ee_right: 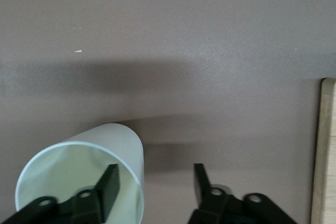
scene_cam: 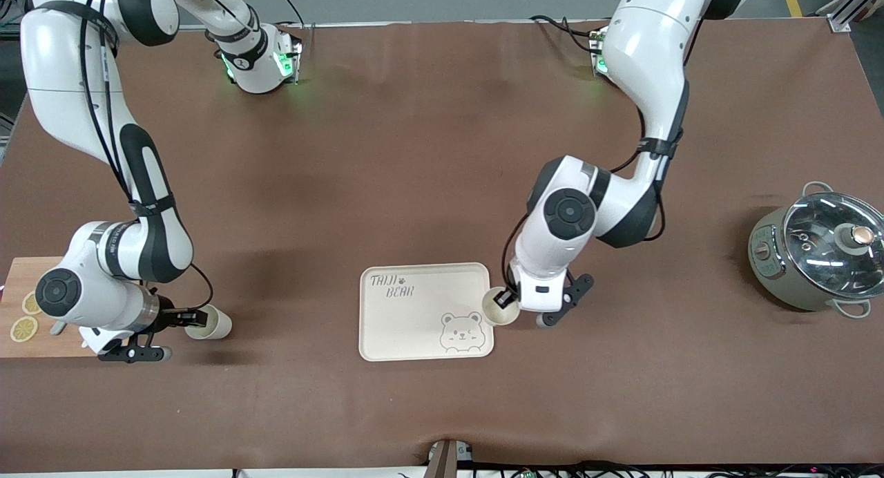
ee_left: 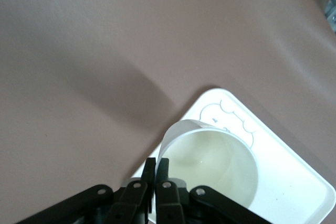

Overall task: Place white IKEA cup upright on tray with both arms
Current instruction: 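Carry the cup to the tray while the right gripper grasps the other cup, then stand the cup upright on the tray while the right gripper carries its cup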

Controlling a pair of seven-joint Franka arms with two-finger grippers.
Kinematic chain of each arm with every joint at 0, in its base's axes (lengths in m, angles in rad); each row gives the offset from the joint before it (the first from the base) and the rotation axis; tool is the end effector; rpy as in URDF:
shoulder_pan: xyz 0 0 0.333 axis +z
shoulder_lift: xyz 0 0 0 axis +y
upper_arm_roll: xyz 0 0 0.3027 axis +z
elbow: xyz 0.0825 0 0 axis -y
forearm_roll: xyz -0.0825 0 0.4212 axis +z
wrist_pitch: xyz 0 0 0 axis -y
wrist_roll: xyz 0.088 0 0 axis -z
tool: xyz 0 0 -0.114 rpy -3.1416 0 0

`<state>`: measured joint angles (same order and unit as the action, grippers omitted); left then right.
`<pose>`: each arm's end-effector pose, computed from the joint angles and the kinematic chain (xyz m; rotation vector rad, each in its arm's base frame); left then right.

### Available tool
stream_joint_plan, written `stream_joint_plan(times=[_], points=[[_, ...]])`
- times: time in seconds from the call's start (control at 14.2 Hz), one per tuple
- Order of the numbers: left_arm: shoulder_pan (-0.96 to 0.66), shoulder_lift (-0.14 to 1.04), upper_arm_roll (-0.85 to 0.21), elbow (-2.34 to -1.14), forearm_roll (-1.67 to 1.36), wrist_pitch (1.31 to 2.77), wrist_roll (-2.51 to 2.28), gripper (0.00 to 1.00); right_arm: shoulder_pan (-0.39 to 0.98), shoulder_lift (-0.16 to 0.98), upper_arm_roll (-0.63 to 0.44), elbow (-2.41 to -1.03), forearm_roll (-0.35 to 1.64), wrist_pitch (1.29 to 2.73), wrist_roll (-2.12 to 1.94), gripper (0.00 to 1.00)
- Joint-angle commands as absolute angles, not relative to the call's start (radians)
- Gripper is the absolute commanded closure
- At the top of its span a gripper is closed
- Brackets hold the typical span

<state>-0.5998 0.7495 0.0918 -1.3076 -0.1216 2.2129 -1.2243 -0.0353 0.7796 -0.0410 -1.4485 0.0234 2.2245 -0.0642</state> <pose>0.6735 -0.3983 0.2772 2.7821 1.0982 0.1059 0.7412 -0.0513 0.1843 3.1314 -0.0228 -0.0057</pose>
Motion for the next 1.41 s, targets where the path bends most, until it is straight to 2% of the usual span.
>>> stream_joint_plan(times=[0.0,0.21,0.28,0.77,0.98,1.13,1.27,1.34], points=[[-0.635,0.782,0.100,-1.275,-0.143,2.230,-1.264,1.00,-0.035,0.790,-0.041,-1.425,0.069,2.218,-0.071,0.70],[-0.664,0.810,0.100,-1.278,-0.143,2.241,-1.288,1.00,-0.035,0.790,-0.041,-1.425,0.081,2.217,-0.071,0.95],[-0.672,0.816,0.101,-1.278,-0.143,2.243,-1.296,1.00,-0.035,0.790,-0.041,-1.425,0.081,2.217,-0.071,1.00],[-0.710,0.857,0.101,-1.278,-0.141,2.272,-1.333,1.00,-0.022,0.782,-0.040,-1.420,0.107,2.201,-0.066,1.00],[-0.715,0.861,0.101,-1.281,-0.140,2.272,-1.328,1.00,0.006,0.778,-0.038,-1.366,0.118,2.088,0.009,1.00],[-0.713,0.861,0.101,-1.281,-0.140,2.272,-1.324,0.80,0.035,0.776,-0.037,-1.303,0.121,1.972,0.098,1.00],[-0.715,0.861,0.101,-1.281,-0.138,2.273,-1.322,0.66,0.078,0.773,-0.037,-1.263,0.143,1.890,0.207,1.00],[-0.713,0.856,0.101,-1.281,-0.138,2.273,-1.327,0.49,0.096,0.772,-0.035,-1.261,0.156,1.881,0.239,1.00]])
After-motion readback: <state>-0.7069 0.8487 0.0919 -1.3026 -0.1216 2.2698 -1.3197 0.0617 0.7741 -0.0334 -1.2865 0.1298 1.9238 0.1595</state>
